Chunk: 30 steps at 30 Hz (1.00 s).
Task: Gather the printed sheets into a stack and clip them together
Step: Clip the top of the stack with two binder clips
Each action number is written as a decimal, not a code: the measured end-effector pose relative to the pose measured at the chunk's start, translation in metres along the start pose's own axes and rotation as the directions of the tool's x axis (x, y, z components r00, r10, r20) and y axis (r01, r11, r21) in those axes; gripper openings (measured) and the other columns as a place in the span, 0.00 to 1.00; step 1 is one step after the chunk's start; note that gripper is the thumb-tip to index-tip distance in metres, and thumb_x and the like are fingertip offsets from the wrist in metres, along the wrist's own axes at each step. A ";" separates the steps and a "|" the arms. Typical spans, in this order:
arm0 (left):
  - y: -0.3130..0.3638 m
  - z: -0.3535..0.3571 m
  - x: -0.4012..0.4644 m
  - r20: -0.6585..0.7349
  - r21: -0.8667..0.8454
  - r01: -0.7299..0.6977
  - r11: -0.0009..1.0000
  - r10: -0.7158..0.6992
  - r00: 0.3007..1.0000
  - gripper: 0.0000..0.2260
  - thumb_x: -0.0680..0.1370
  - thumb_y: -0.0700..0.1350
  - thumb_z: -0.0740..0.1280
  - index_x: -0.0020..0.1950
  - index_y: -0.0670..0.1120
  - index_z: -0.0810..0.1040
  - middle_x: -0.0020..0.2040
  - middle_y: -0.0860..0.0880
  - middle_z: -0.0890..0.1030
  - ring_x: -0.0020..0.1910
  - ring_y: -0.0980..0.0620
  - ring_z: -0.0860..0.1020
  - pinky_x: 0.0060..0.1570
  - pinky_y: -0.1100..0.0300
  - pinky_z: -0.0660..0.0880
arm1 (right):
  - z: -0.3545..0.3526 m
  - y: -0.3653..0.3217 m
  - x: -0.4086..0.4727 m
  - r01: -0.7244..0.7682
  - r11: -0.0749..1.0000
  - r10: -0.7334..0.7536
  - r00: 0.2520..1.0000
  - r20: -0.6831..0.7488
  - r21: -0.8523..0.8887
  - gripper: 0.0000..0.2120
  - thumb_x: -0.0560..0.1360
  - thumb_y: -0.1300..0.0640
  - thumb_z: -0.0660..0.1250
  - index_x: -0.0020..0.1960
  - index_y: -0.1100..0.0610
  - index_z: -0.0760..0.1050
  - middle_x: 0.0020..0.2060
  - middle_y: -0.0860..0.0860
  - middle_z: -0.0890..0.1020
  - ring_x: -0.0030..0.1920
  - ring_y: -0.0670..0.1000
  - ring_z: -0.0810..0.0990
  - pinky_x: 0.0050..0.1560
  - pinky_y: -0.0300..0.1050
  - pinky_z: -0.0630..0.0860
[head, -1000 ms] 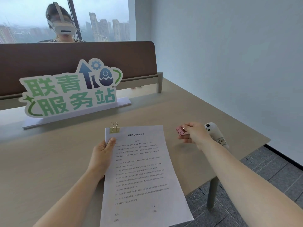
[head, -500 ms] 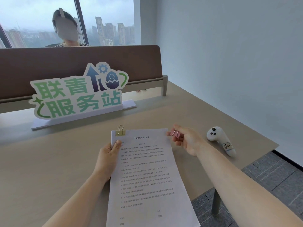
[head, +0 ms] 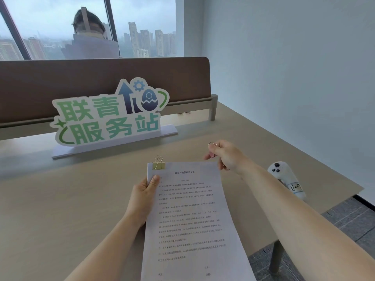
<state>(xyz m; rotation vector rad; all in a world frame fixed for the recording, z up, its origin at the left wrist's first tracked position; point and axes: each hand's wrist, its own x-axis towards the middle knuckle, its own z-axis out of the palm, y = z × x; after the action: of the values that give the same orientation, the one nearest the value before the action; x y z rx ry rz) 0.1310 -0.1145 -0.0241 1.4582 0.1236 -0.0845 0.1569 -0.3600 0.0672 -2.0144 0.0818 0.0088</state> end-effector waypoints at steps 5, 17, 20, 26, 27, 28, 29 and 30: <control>0.000 0.000 -0.001 0.005 -0.004 0.010 1.000 -0.010 1.000 0.10 0.81 0.47 0.63 0.52 0.42 0.80 0.43 0.43 0.86 0.39 0.45 0.85 0.38 0.52 0.82 | 0.009 -0.003 0.000 0.056 0.998 -0.054 0.997 -0.054 0.038 0.15 0.82 0.57 0.60 0.36 0.57 0.69 0.32 0.48 0.73 0.21 0.38 0.69 0.28 0.33 0.60; 0.002 -0.001 -0.002 0.011 0.001 0.015 1.000 -0.015 1.000 0.12 0.81 0.47 0.63 0.55 0.40 0.79 0.45 0.41 0.86 0.40 0.44 0.85 0.36 0.54 0.82 | 0.023 0.007 0.015 0.150 0.984 -0.132 0.977 -0.169 0.097 0.13 0.77 0.59 0.64 0.34 0.55 0.77 0.31 0.49 0.80 0.33 0.46 0.75 0.37 0.40 0.66; 0.002 -0.001 -0.002 0.011 0.000 0.012 1.000 -0.012 1.000 0.11 0.81 0.46 0.63 0.54 0.40 0.80 0.44 0.41 0.87 0.39 0.45 0.86 0.35 0.56 0.81 | 0.026 0.003 0.016 0.131 0.985 -0.112 0.980 -0.164 0.109 0.10 0.75 0.62 0.66 0.36 0.58 0.78 0.32 0.51 0.82 0.27 0.43 0.75 0.32 0.38 0.67; 0.003 -0.001 -0.003 0.021 -0.019 0.008 1.000 -0.007 1.000 0.10 0.81 0.46 0.63 0.53 0.40 0.80 0.42 0.43 0.87 0.38 0.47 0.85 0.34 0.57 0.81 | 0.023 0.003 0.025 0.083 0.996 -0.079 0.993 -0.092 0.035 0.04 0.73 0.66 0.72 0.47 0.65 0.79 0.26 0.48 0.76 0.19 0.38 0.71 0.25 0.33 0.67; 0.003 -0.001 -0.003 0.021 -0.019 0.005 1.000 -0.005 1.000 0.10 0.81 0.45 0.63 0.52 0.41 0.80 0.42 0.44 0.87 0.38 0.47 0.85 0.34 0.57 0.81 | 0.021 0.003 0.027 0.086 0.996 -0.084 0.994 -0.075 0.025 0.06 0.73 0.66 0.72 0.49 0.66 0.79 0.28 0.50 0.77 0.21 0.37 0.72 0.26 0.29 0.67; 0.003 -0.001 -0.004 0.019 -0.022 0.004 1.000 -0.004 1.000 0.10 0.81 0.45 0.63 0.52 0.41 0.80 0.41 0.44 0.87 0.37 0.48 0.85 0.34 0.57 0.81 | 0.020 0.003 0.027 0.099 0.995 -0.098 0.993 -0.064 0.012 0.07 0.73 0.66 0.73 0.50 0.66 0.79 0.30 0.53 0.78 0.23 0.37 0.73 0.28 0.27 0.67; 0.003 -0.001 -0.004 0.017 -0.025 0.003 1.000 -0.003 1.000 0.09 0.81 0.45 0.63 0.51 0.41 0.80 0.41 0.45 0.87 0.37 0.48 0.85 0.33 0.58 0.81 | 0.018 0.003 0.027 0.116 0.993 -0.116 0.992 -0.053 0.000 0.08 0.73 0.65 0.73 0.51 0.66 0.79 0.33 0.54 0.79 0.25 0.36 0.74 0.30 0.25 0.68; 0.003 -0.001 -0.003 0.015 -0.028 0.004 1.000 -0.004 1.000 0.09 0.81 0.45 0.63 0.51 0.42 0.80 0.40 0.45 0.87 0.36 0.48 0.85 0.33 0.57 0.81 | 0.017 0.003 0.027 0.130 0.991 -0.130 0.991 -0.042 -0.014 0.08 0.73 0.66 0.73 0.51 0.66 0.80 0.34 0.56 0.80 0.29 0.38 0.75 0.33 0.23 0.69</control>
<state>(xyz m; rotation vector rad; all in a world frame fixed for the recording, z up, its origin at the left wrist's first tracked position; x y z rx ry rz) 0.1280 -0.1135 -0.0205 1.4294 0.1153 -0.0960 0.1846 -0.3471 0.0564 -2.0278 -0.0224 -0.1175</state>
